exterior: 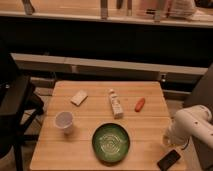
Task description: Place the eraser on the white sponge
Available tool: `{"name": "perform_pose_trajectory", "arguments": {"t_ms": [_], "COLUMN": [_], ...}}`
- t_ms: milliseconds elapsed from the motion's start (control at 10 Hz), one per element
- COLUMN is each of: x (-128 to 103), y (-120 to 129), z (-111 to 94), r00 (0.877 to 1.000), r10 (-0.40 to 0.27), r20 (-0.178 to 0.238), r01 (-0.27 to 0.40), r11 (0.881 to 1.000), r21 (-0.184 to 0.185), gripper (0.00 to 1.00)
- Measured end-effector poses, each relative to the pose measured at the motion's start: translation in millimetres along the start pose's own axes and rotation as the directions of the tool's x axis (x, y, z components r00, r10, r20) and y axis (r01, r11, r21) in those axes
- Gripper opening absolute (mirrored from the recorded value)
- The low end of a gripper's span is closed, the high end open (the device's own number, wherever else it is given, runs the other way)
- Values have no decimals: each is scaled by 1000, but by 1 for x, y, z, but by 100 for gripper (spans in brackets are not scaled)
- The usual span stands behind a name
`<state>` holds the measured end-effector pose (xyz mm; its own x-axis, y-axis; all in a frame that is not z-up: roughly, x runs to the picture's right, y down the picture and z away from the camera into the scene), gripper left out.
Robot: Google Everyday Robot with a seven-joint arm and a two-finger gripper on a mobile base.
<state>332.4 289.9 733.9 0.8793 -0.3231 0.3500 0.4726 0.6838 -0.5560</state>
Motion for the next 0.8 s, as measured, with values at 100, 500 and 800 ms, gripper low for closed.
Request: {"name": "perform_pose_trajectory", "arguments": {"t_ms": [100,500,800], "x": [2,17,21], "y": [2,21,33], "z": [-2,-12,-10], "r00": [1000,999,997], "r10": [6,41,64], "r20": [-5,-33,-37], "r01": [-6,-41,-65], "r11": [1000,999,997], "r21": [-1,-10,-29], "gripper": [27,66,80]}}
